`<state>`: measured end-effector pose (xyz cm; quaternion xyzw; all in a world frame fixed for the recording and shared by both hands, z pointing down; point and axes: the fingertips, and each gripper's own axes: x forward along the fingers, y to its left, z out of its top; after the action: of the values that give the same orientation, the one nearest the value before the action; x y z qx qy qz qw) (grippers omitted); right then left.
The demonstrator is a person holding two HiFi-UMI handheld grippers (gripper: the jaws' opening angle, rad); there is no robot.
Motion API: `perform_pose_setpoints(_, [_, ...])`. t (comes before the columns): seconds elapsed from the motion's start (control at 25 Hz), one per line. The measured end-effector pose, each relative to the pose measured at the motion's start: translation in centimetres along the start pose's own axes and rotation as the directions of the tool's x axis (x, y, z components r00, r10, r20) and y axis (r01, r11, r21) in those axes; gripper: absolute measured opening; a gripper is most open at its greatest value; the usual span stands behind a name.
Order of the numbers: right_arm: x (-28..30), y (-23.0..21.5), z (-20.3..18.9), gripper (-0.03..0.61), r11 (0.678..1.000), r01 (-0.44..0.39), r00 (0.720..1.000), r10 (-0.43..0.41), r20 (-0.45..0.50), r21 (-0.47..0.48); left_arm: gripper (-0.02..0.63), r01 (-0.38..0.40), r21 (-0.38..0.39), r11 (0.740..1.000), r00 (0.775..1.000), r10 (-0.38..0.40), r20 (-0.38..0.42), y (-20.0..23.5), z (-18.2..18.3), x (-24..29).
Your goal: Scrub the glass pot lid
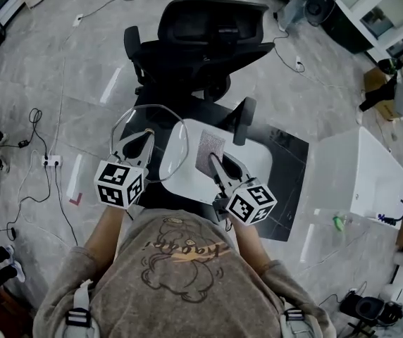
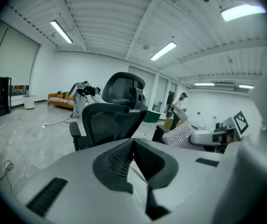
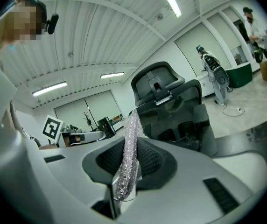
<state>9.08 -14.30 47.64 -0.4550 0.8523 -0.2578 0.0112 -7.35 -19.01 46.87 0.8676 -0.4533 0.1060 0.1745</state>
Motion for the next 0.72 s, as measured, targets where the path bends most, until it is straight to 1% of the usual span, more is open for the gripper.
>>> perform_pose_setpoints(0.12, [-0.2, 0.4, 0.7, 0.087, 0.999, 0.013, 1.000, -0.013, 0.011, -0.047, 0.017, 0.004, -0.015, 1.000, 0.999, -0.004, 0.042, -0.5, 0.6, -1.5])
perform_pose_setpoints(0.28, [-0.1, 0.6, 0.6, 0.087, 0.999, 0.018, 1.000, -0.017, 0.011, -0.049, 0.017, 0.006, -0.015, 1.000, 0.998, -0.005, 0.061, -0.8, 0.7, -1.9])
perform_pose_setpoints(0.48, [0.0, 1.0, 0.4, 0.084, 0.997, 0.015, 1.000, -0.015, 0.008, -0.071, 0.017, 0.012, -0.013, 1.000, 0.998, -0.011, 0.059, -1.1, 0.2, -1.7])
perform_pose_setpoints(0.72, [-0.2, 1.3, 0.4, 0.084, 0.997, 0.009, 1.000, -0.009, -0.003, -0.080, 0.017, 0.023, -0.010, 1.000, 0.999, -0.023, 0.038, -1.3, -0.2, -1.4])
